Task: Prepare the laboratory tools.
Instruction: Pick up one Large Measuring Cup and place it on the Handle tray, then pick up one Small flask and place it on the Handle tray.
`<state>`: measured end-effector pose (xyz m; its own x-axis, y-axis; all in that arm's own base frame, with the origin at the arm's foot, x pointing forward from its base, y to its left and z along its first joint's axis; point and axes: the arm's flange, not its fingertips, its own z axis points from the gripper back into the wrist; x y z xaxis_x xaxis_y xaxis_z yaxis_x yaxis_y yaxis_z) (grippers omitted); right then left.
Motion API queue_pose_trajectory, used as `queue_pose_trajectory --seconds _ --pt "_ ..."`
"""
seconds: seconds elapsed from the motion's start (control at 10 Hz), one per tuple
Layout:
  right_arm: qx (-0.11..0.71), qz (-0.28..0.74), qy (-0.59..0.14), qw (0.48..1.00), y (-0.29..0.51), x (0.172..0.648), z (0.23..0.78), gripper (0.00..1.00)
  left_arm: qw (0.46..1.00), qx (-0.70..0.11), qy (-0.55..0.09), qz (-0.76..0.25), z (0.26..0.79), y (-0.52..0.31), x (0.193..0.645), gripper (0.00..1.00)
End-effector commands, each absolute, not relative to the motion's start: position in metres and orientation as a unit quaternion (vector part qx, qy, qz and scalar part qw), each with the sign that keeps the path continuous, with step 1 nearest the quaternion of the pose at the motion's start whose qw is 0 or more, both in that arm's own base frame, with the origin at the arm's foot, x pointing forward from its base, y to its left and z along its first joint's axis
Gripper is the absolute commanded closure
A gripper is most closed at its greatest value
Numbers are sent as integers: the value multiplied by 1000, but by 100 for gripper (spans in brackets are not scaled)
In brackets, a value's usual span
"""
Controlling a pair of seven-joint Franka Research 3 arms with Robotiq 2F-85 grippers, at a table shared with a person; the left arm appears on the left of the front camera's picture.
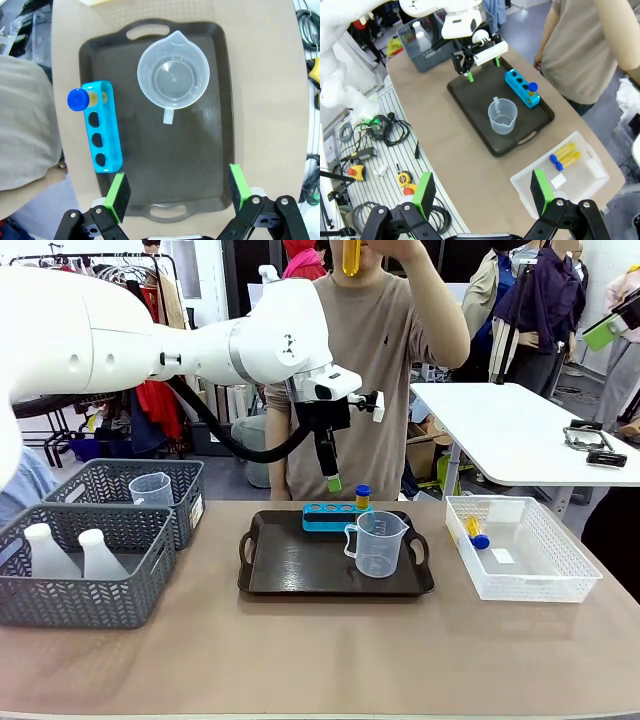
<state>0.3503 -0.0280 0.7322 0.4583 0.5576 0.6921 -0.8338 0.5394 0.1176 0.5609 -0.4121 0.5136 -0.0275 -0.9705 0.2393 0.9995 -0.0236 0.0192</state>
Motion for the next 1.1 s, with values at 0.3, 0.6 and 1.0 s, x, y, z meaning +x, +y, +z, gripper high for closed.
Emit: queue_pose_trajectory --seconds 0.3,0.6,1.0 --pt "242 419 -309 819 -26 350 736 0 689 -79 -96 -714 520 -412 563 0" --pt "242 419 -309 819 -26 350 736 0 689 -79 -96 -714 520 -412 563 0" --pt "242 419 -309 819 -26 350 736 0 771 14 -123 -624 579 -353 559 0"
